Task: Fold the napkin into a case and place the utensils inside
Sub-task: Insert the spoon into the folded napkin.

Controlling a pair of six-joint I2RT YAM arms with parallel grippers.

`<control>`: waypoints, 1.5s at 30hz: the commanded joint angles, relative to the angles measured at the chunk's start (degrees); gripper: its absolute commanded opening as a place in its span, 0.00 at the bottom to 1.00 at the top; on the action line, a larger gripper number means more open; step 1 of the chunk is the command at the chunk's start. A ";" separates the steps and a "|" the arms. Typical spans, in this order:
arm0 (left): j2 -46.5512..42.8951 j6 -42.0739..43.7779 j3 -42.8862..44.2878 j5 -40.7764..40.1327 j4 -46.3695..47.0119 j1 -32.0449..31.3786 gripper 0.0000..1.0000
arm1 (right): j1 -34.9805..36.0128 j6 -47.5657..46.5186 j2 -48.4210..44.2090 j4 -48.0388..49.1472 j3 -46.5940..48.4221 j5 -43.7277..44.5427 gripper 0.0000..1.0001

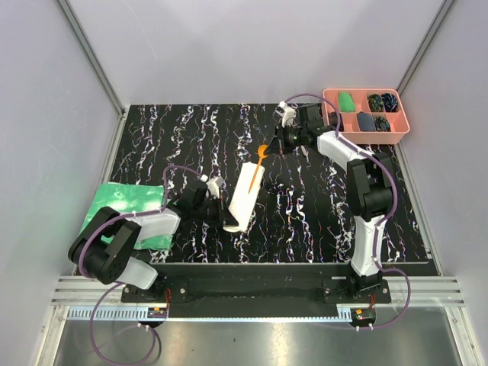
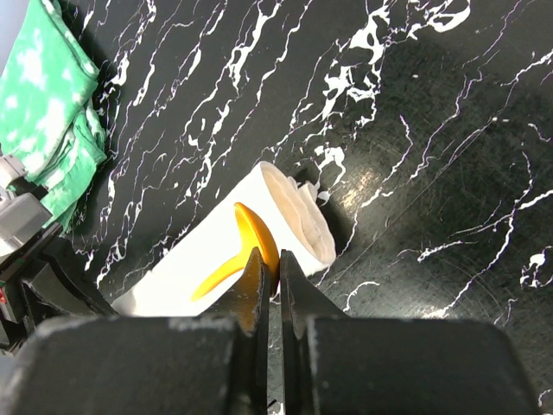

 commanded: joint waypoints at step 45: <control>1.22 0.27 -0.79 1.09 3.53 -0.22 0.00 | 9.44 8.74 -5.57 8.25 -16.58 -1.95 0.02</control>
